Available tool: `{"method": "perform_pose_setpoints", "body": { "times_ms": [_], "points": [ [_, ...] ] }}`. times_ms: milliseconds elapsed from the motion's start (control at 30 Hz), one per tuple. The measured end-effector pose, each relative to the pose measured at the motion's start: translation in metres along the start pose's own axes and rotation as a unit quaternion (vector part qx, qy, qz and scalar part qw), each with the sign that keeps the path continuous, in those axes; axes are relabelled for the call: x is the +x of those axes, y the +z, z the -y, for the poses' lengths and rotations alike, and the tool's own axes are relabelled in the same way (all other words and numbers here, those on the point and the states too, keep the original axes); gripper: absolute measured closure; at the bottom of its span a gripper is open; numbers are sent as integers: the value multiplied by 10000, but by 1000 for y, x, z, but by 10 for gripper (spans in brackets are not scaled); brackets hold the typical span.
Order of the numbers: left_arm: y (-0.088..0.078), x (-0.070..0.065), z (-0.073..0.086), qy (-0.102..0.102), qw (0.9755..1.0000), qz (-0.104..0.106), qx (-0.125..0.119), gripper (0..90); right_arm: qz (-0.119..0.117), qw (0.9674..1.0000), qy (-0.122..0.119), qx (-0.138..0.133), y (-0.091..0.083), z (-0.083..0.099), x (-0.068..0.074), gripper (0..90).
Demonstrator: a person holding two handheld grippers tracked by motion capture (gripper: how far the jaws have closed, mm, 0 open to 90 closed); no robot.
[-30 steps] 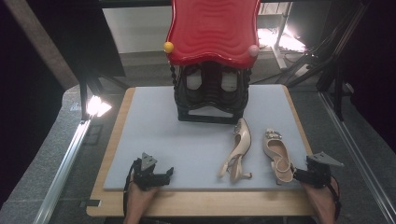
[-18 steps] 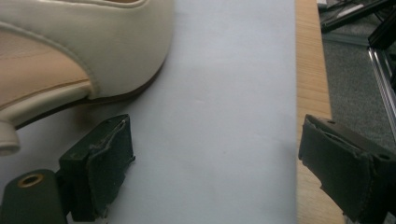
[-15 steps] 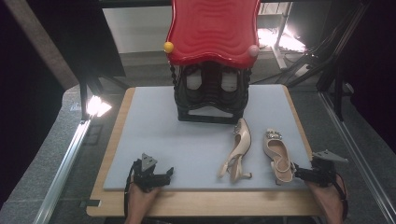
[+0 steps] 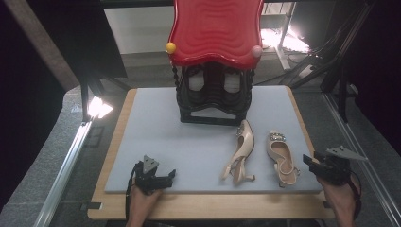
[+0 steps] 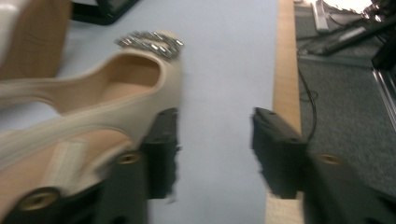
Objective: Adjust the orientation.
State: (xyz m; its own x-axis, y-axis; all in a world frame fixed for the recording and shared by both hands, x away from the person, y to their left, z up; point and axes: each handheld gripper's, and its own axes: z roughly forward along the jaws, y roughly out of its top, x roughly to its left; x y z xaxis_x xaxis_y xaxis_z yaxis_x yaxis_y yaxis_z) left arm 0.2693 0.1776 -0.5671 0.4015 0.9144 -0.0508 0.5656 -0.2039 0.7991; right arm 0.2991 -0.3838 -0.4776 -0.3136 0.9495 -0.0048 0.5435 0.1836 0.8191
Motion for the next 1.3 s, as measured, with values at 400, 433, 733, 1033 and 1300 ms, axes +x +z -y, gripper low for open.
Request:
{"method": "perform_pose_setpoints", "body": {
  "times_ms": [400,433,733,1033,1300],
  "points": [
    [0,0,0,-1,10000,-3,1,29,-772,9966,-267,-82,-11,-38,52,873],
    [0,0,0,0,10000,-2,1,29,-836,9960,-300,-73,-10,-40,58,879],
    [0,1,0,6,10000,30,-7,29,-1551,9861,-591,-10,1,-62,112,886],
    [0,1,0,26,10000,27,-6,29,-1804,9796,-842,275,37,-70,157,886],
    [0,1,0,24,10000,26,-8,29,-1666,9821,-834,287,66,-72,172,885]
  ]
}}
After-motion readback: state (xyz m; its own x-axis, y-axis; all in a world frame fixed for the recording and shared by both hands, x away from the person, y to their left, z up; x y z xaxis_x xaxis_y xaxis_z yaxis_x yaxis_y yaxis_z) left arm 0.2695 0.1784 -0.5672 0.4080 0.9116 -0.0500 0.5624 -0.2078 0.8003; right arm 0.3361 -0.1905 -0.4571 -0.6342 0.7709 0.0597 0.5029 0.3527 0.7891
